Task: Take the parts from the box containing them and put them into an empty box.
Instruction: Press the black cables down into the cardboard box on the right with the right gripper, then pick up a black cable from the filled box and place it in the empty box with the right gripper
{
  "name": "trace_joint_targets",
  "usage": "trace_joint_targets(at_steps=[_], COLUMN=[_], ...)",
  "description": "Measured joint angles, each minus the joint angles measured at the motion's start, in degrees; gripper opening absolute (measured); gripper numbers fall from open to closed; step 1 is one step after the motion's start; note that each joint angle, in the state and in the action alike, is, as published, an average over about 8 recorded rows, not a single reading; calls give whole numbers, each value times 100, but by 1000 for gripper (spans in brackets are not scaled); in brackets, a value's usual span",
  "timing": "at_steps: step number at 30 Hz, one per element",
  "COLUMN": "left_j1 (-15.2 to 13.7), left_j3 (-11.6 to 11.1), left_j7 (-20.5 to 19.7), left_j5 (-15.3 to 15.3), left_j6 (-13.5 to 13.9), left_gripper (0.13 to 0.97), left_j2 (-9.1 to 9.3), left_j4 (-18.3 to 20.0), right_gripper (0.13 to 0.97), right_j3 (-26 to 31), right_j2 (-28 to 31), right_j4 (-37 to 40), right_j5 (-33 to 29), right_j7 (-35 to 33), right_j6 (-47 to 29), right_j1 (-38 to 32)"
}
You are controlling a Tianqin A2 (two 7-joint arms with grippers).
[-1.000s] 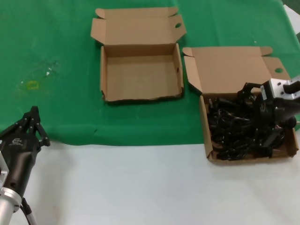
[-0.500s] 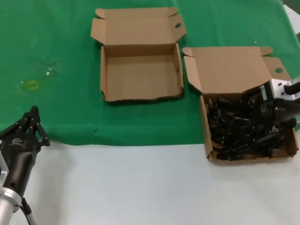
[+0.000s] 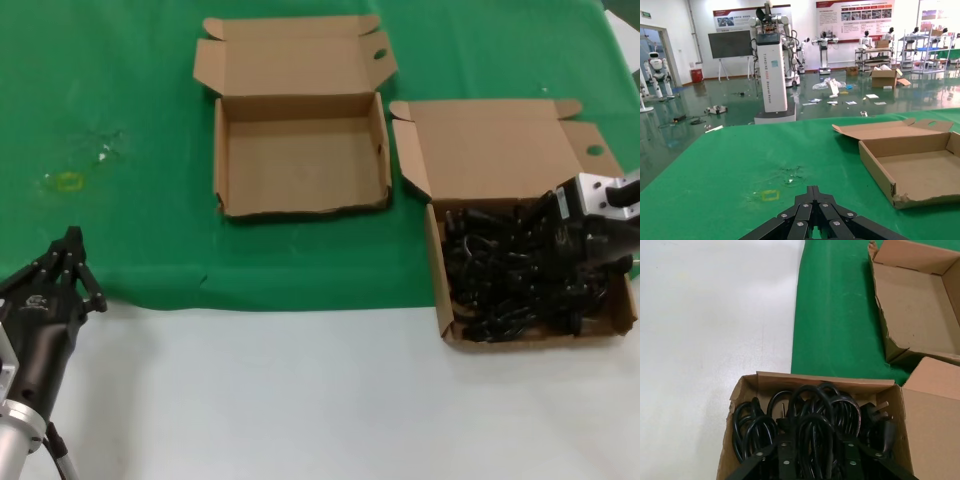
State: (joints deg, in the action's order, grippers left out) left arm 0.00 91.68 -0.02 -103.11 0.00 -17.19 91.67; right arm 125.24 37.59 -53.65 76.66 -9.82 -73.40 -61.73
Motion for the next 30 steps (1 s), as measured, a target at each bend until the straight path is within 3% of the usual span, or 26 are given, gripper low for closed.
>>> trace_joint_targets(at_steps=[10, 30], left_j1=[0, 0], left_j3=[0, 0], left_j7=[0, 0], left_j5=[0, 0], left_j6=[0, 0], left_gripper=[144, 144], left_j2=[0, 0], left_j4=[0, 0], right_gripper=[232, 208], right_j3=[-98, -334], right_j2=[109, 177], right_j4=[-200, -622], right_j5=[-22, -30], right_j7=[112, 778], right_j6=[-58, -353], right_j1=[77, -503])
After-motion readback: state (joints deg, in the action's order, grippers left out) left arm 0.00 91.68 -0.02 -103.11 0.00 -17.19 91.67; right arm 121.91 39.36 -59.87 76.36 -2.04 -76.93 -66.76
